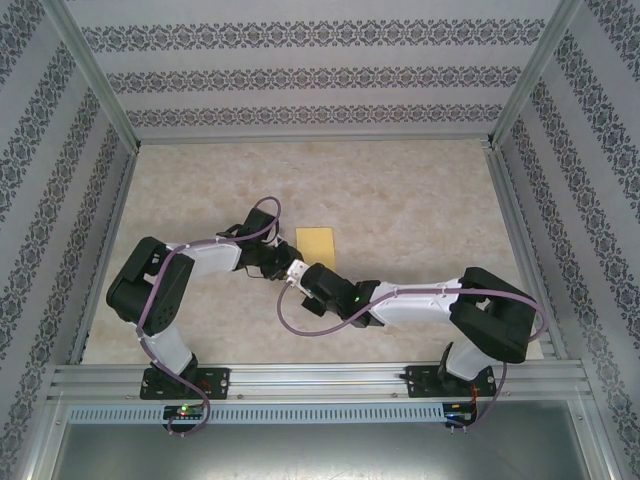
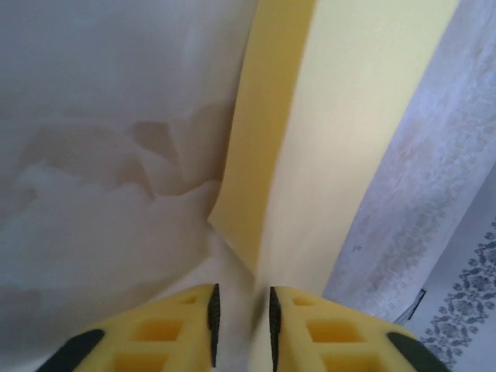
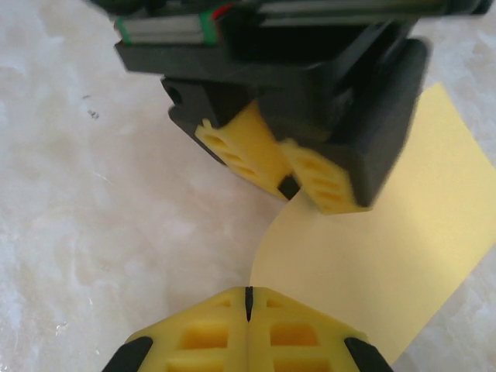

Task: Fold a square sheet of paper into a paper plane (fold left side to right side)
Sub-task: Third fold the triangle at the center of the table.

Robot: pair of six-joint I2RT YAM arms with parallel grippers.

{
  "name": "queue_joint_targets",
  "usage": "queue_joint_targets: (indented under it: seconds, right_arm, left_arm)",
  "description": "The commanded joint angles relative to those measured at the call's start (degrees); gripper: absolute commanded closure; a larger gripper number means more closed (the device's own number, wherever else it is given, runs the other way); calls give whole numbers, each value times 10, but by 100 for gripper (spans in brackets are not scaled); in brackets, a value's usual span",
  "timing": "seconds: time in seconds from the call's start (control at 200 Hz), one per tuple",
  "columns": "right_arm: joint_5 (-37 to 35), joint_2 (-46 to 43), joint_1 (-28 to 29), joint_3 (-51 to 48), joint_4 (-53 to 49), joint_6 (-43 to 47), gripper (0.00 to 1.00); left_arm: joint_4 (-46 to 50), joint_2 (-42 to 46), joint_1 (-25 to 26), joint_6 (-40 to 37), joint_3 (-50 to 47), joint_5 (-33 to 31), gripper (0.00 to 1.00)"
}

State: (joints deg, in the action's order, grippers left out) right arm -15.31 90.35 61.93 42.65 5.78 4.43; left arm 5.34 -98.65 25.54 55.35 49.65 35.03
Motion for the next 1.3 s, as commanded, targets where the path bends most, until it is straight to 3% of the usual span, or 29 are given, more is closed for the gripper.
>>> queue_joint_targets:
  seconds: [0.0,0.175,0.26,0.355,0.445,0.884,1.294]
  right_arm:
    - [37,-13,-7,-13,-7,-17,100]
    - [58,-15,-18,-23,2,-33,100]
    - [69,-18,-22,-25,8,-43,100]
    - [86,-18,-29,-24,13,-54,100]
    - [92,-16,-33,-22,12,-60,100]
    - [130,-1,-57,-19,20,-105,100]
    - [209,-1,-122,-27,31,-165,100]
  left_arm:
    - [72,47,-6,-55,24,-24,54]
    - [123,94,-58,-102,34,-21,47]
    - [141,83,-61,-132,61,-14,55]
    - [129,46,-60,-149,93,22,71]
    - [118,2,-52,-159,134,42,76]
    - [170,-217,0,-213,348,69,84]
    - [200,-294,6,-244,383,58,93]
